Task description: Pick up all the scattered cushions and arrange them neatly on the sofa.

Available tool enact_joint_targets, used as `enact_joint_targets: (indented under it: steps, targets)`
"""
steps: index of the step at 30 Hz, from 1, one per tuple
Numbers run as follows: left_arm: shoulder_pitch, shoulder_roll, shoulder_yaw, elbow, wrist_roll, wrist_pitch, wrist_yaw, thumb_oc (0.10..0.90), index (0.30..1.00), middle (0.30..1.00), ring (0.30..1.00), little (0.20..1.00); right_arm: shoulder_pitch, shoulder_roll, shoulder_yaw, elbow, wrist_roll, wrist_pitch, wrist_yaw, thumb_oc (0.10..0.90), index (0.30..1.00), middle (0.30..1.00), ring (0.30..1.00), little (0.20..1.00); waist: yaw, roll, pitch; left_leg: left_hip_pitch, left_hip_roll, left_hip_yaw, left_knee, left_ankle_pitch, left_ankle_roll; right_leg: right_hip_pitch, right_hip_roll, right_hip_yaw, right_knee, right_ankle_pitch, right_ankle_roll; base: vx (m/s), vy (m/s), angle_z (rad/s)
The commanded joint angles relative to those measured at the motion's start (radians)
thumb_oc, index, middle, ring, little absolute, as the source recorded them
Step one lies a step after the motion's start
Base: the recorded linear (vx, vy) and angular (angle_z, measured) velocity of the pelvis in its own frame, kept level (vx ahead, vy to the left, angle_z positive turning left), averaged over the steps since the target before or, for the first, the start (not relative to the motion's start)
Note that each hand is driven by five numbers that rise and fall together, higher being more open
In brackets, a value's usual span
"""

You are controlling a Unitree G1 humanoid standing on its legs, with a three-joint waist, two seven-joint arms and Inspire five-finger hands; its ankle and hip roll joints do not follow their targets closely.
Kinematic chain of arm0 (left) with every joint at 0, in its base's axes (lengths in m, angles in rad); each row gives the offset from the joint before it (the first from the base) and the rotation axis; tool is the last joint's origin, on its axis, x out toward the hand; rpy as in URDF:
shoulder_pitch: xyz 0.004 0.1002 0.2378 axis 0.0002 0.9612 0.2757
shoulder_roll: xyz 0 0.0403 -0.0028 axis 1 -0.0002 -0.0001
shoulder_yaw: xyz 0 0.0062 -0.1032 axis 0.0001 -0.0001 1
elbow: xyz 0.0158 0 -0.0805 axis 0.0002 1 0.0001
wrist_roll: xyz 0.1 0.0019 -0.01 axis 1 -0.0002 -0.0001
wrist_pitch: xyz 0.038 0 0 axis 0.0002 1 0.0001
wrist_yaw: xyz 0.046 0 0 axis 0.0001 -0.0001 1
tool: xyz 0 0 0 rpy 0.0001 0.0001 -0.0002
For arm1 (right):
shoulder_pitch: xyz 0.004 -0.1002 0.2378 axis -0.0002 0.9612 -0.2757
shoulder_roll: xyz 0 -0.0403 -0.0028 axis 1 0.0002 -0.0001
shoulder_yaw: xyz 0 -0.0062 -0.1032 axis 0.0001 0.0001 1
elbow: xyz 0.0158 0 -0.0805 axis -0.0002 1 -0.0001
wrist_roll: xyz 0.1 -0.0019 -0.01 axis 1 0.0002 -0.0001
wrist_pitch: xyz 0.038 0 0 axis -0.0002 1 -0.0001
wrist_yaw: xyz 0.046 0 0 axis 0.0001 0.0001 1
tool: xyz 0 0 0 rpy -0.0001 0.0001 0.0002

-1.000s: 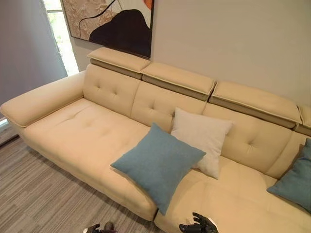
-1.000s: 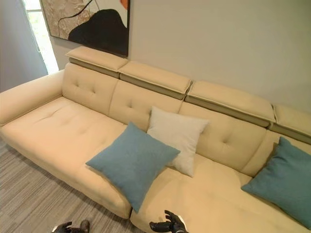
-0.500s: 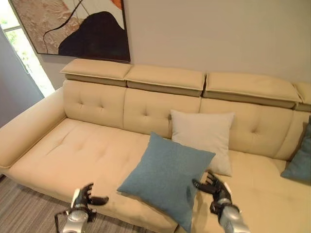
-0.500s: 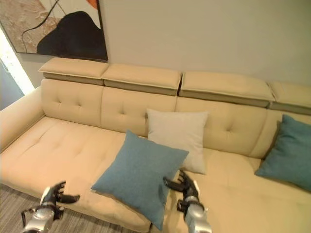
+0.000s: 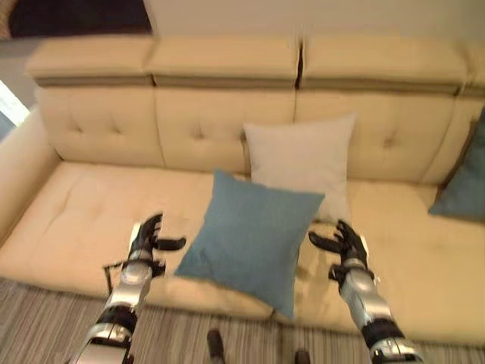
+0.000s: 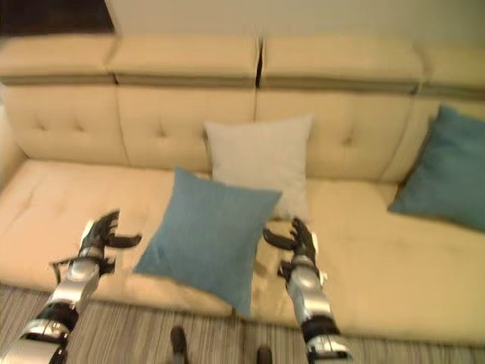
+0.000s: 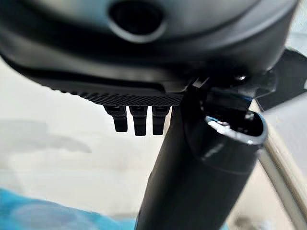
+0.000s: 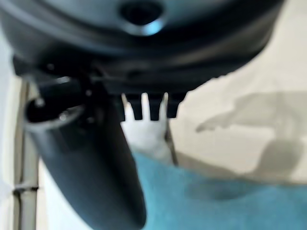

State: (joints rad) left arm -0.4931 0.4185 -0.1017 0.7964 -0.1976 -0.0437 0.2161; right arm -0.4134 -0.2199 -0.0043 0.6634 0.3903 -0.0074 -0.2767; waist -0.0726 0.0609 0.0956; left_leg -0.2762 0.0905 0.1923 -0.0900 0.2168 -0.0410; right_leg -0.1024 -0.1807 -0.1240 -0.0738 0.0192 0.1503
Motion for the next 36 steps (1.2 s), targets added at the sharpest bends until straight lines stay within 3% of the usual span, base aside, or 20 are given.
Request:
enact_joint_targets:
  steps: [1,7,11,15,21,24,31,35,36]
  targets:
    - [-0.291,0.113,0.013,0.017,-0.036,-0.11,0.103,0.8,0.9,0.9,0.9,0.9,-0.239,0.002,0.016,0.004,0.072,-0.101,-0.012,0.8,0.9,0.9,0.9,0.9,0.023,0.012,0.048,0.038,-0.01,-0.064,0.003,-0.146,-0.016,-0.093,-0.02,0.023,0.1,-0.061,-0.001,-0.06,0.043,-0.06]
    - [-0.468,0.1,-0.064,0.048,-0.14,-0.143,0.08,0.8,0.9,0.9,0.9,0.9,-0.38,0.013,0.133,0.135,0.121,-0.087,0.03,0.8,0.9,0.9,0.9,0.9,0.018,0.032,0.093,-0.038,-0.022,-0.062,0.003,-0.127,-0.025,-0.163,-0.029,0.014,0.107,-0.039,0.006,-0.01,0.025,-0.07]
    - [-0.572,0.067,-0.139,0.134,-0.193,-0.14,0.046,0.8,0.9,0.9,0.9,0.9,-0.525,0.037,0.216,0.264,0.07,-0.058,-0.004,0.8,0.9,0.9,0.9,0.9,0.008,0.04,0.111,-0.081,-0.027,-0.054,0.003,-0.117,-0.032,-0.197,-0.029,0.009,0.098,-0.015,0.01,0.0,0.0,0.0]
    - [-0.638,0.01,-0.177,0.241,-0.165,-0.128,0.079,0.8,0.9,0.9,0.9,0.9,-0.64,0.126,0.292,0.452,-0.036,-0.008,-0.061,0.8,0.9,0.9,0.9,0.9,0.0,0.037,0.143,-0.1,-0.023,-0.04,0.003,-0.111,-0.033,-0.221,-0.022,0.019,0.095,-0.004,0.007,-0.03,0.007,-0.11]
    - [-0.727,-0.051,-0.21,0.476,-0.147,-0.088,0.102,0.8,0.9,0.9,0.9,0.9,-0.775,0.259,0.432,0.728,-0.167,0.065,-0.059,0.8,0.9,0.9,0.9,0.9,-0.022,0.024,0.179,-0.125,-0.017,-0.032,0.003,-0.1,-0.038,-0.251,-0.018,0.027,0.096,0.005,0.005,-0.04,-0.018,-0.09]
    - [-0.714,-0.077,-0.199,0.571,-0.151,-0.061,0.069,0.8,0.9,0.9,0.9,0.9,-0.8,0.346,0.472,0.811,-0.201,0.075,-0.033,0.8,0.9,0.9,0.9,0.9,-0.038,0.012,0.192,-0.137,-0.012,-0.023,0.003,-0.097,-0.039,-0.27,-0.013,0.039,0.098,0.008,0.002,-0.04,-0.016,-0.12]
    - [-0.621,-0.16,-0.125,0.59,-0.261,-0.04,-0.055,0.8,0.9,0.9,0.9,0.9,-0.758,0.441,0.505,0.888,-0.207,0.067,-0.004,0.8,0.9,0.9,0.9,0.9,-0.057,-0.004,0.194,-0.15,-0.004,-0.015,0.003,-0.096,-0.041,-0.292,-0.005,0.057,0.088,0.016,-0.002,-0.01,-0.014,-0.07]
    - [-0.589,-0.198,-0.115,0.578,-0.27,-0.021,-0.077,0.8,0.9,0.9,0.9,0.9,-0.734,0.454,0.422,0.866,-0.169,-0.005,-0.125,0.8,0.9,0.9,0.9,0.9,-0.077,-0.012,0.198,-0.153,0.003,-0.007,0.003,-0.097,-0.042,-0.305,0.004,0.078,0.089,0.016,-0.003,0.0,0.001,-0.03]
    - [-0.588,-0.2,-0.116,0.575,-0.261,-0.013,-0.082,0.75,0.825,0.825,0.825,0.825,-0.728,0.451,0.415,0.875,-0.171,-0.007,-0.153,0.8,0.9,0.9,0.9,0.9,-0.081,-0.012,0.199,-0.153,0.005,-0.006,0.003,-0.098,-0.041,-0.307,0.006,0.082,0.09,0.015,-0.003,0.0,0.0,0.0]
